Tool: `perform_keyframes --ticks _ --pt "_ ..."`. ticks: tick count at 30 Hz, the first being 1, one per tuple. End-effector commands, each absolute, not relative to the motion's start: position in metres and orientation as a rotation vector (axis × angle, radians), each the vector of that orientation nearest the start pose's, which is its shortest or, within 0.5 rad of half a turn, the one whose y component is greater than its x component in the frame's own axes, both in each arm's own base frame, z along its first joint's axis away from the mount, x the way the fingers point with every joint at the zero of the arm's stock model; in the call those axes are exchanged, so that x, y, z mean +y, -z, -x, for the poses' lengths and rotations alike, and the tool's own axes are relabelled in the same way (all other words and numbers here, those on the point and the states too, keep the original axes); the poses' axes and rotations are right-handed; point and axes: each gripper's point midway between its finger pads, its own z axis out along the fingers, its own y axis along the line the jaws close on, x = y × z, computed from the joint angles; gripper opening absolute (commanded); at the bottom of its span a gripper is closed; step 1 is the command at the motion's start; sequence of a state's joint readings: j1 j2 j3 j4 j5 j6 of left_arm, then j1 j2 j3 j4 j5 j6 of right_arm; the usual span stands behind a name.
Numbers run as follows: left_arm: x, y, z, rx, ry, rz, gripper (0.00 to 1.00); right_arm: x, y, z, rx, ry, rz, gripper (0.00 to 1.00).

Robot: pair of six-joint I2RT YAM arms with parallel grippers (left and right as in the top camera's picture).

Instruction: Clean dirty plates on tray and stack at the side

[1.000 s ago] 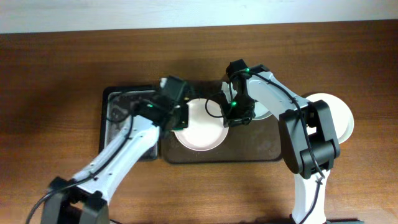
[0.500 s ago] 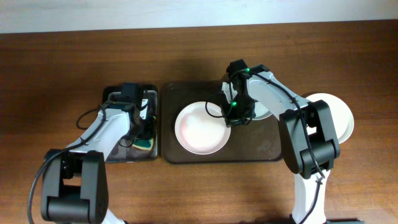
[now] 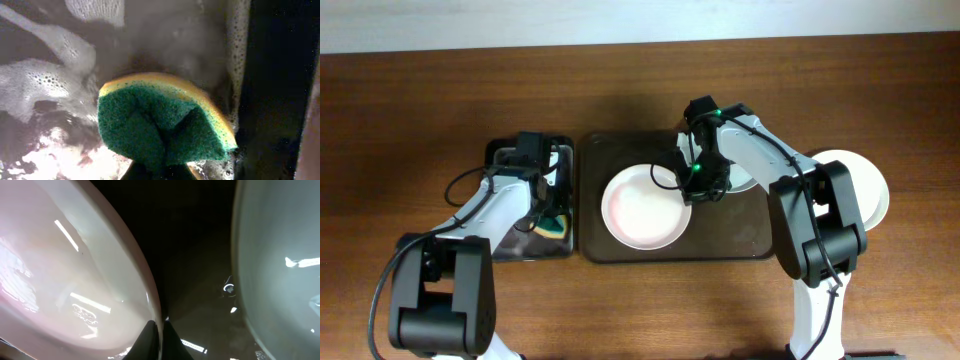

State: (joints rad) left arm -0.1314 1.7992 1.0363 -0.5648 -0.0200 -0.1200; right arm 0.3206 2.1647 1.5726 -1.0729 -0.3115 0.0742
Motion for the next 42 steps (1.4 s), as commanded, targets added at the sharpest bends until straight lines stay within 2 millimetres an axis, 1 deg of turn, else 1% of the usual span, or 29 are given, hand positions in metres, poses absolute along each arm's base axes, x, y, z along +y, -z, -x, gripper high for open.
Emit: perform_keyframes --ticks 1,2,3,5,6,8,10,12,13,14,15,16,18,20,21,22,23,24,26,27,28,30,32,34,35,36,38,39,42 --pt "-0.035 -0.028 -0.375 2.829 -0.056 0.003 0.28 0.168 -0.004 -0.343 3.256 -0.455 0.385 0.06" --pt "-0.035 -0.028 -0.371 2.842 -0.054 0.002 0.63 0.168 -0.004 -0.343 3.256 -0.455 0.385 0.06" --pt "-0.034 -0.025 -0.360 2.888 -0.062 -0.001 0.70 0.168 -0.004 -0.343 3.256 -0.455 0.385 0.06" --pt "-0.033 -0.019 -0.331 3.011 -0.061 -0.009 0.76 0.168 -0.004 -0.343 3.256 -0.455 0.385 0.06" --pt "-0.035 -0.018 -0.322 3.048 -0.037 -0.012 0.76 0.168 -0.004 -0.343 3.256 -0.455 0.385 0.06" --pt "-0.036 -0.017 -0.312 3.088 -0.027 -0.014 0.76 0.168 -0.004 -0.343 3.256 -0.455 0.385 0.06" --pt "-0.036 -0.017 -0.309 3.100 -0.025 -0.014 0.76 0.168 -0.004 -0.343 3.256 -0.455 0.385 0.06" --pt "-0.037 -0.014 -0.304 3.117 -0.012 -0.014 0.70 0.168 -0.004 -0.343 3.256 -0.455 0.385 0.06" --pt "-0.037 -0.014 -0.304 3.118 -0.012 -0.014 0.62 0.168 -0.004 -0.343 3.256 -0.455 0.385 0.06" --pt "-0.037 -0.014 -0.305 3.113 -0.011 -0.014 0.49 0.168 -0.004 -0.343 3.256 -0.455 0.385 0.06" --pt "-0.037 -0.014 -0.306 3.110 -0.012 -0.014 0.03 0.168 -0.004 -0.343 3.257 -0.455 0.385 0.06" --pt "-0.036 -0.014 -0.306 3.109 -0.029 -0.014 0.00 0.168 -0.004 -0.343 3.257 -0.455 0.385 0.06" --pt "-0.035 -0.015 -0.309 3.095 -0.031 0.004 0.00 0.168 -0.004 -0.343 3.257 -0.455 0.385 0.06" --pt "-0.036 -0.023 -0.317 3.056 -0.021 0.026 0.00 0.168 -0.004 -0.343 3.257 -0.455 0.385 0.04" --pt "-0.037 -0.028 -0.320 3.039 -0.017 0.026 0.12 0.168 -0.004 -0.343 3.256 -0.455 0.385 0.04" --pt "-0.037 -0.030 -0.320 3.035 -0.014 0.026 0.74 0.168 -0.005 -0.344 3.252 -0.455 0.385 0.04" --pt "-0.037 -0.030 -0.319 3.040 -0.012 0.026 0.88 0.169 -0.007 -0.347 3.242 -0.451 0.387 0.04" --pt "-0.037 -0.030 -0.316 3.051 -0.015 0.026 0.89 0.167 -0.010 -0.351 3.227 -0.429 0.389 0.04" --pt "-0.037 -0.030 -0.316 3.053 -0.015 0.026 0.90 0.162 -0.026 -0.363 3.171 -0.354 0.396 0.04" --pt "-0.037 -0.030 -0.316 3.053 -0.015 0.026 0.91 0.157 -0.040 -0.368 3.128 -0.300 0.398 0.04" --pt "-0.037 -0.030 -0.316 3.053 -0.015 0.026 1.00 0.152 -0.056 -0.373 3.080 -0.251 0.397 0.04" --pt "-0.037 -0.030 -0.316 3.053 -0.015 0.026 1.00 0.141 -0.086 -0.378 2.999 -0.158 0.392 0.04" --pt "-0.037 -0.030 -0.316 3.053 -0.015 0.026 1.00 0.132 -0.114 -0.378 2.926 -0.043 0.400 0.04" --pt "-0.037 -0.030 -0.316 3.050 -0.015 0.026 1.00 0.129 -0.131 -0.376 2.881 0.039 0.380 0.04" --pt "-0.037 -0.030 -0.316 3.050 -0.015 0.026 0.99 0.128 -0.149 -0.373 2.819 0.152 0.355 0.04" --pt "-0.037 -0.030 -0.316 3.050 -0.015 0.026 1.00 0.127 -0.157 -0.372 2.789 0.207 0.336 0.04" --pt "-0.037 -0.030 -0.317 3.050 -0.015 0.026 1.00 0.125 -0.178 -0.369 2.672 0.429 0.266 0.04" --pt "-0.037 -0.030 -0.316 3.050 -0.015 0.026 1.00 0.126 -0.183 -0.368 2.624 0.506 0.264 0.04" --pt "-0.037 -0.030 -0.317 3.050 -0.015 0.026 1.00 0.143 -0.209 -0.364 2.418 0.722 0.301 0.04"
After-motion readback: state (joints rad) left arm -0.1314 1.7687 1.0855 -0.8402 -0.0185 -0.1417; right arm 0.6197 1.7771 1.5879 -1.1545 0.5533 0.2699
